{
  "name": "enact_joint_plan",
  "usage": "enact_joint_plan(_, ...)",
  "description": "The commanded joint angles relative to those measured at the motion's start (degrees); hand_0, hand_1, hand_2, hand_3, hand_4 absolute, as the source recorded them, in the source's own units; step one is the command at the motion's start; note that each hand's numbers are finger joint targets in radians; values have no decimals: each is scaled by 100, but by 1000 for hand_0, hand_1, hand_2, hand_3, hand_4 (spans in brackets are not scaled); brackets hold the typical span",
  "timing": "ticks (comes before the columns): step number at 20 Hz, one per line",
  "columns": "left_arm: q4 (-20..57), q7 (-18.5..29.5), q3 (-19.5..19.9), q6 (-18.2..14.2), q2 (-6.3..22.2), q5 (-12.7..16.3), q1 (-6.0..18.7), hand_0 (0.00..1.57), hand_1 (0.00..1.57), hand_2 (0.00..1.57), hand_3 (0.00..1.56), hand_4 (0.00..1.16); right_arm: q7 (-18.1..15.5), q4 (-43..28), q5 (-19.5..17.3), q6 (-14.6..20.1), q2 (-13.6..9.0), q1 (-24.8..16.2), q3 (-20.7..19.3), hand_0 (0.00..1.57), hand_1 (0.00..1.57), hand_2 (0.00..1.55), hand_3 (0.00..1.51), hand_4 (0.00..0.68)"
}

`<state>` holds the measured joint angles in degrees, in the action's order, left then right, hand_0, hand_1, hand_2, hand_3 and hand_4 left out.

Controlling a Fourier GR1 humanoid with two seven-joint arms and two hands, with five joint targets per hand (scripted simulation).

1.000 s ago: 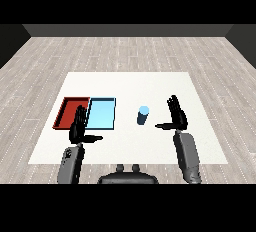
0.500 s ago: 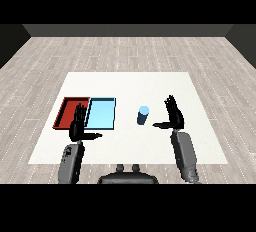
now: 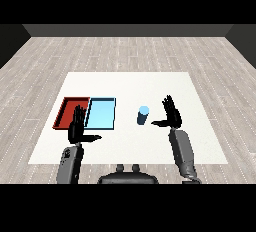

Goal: Pick the blue can and put it in the blue box

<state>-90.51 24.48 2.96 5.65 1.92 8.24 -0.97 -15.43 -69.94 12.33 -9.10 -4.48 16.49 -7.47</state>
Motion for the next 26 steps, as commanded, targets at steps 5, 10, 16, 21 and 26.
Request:
enact_joint_plan(5, 0, 45, 242, 237, 176, 270, -18, 0, 0, 0, 0, 0, 51, 504, 67, 137, 183, 113, 68, 0, 0, 0, 0, 0)
enact_joint_plan(10, -166, -350, 133, -175, -2, 170, 357, 0, 0, 0, 0, 0, -321, 1489, -27, 303, 234, 704, -41, 0, 0, 0, 0, 0)
enact_joint_plan(16, 928, 251, 207, -200, -74, -17, 934, 0, 0, 0, 0, 0, -284, 1069, 92, 87, 288, 215, 127, 0, 0, 0, 0, 0)
enact_joint_plan(21, -310, 30, 141, 144, 98, 208, -257, 0, 0, 0, 0, 0, -982, 2040, -64, 226, 436, 565, 272, 0, 0, 0, 0, 0)
enact_joint_plan(26, 16, 173, 22, -205, -109, -73, 73, 0, 0, 0, 0, 0, -861, 2525, 90, 137, 378, 1129, 71, 0, 0, 0, 0, 0)
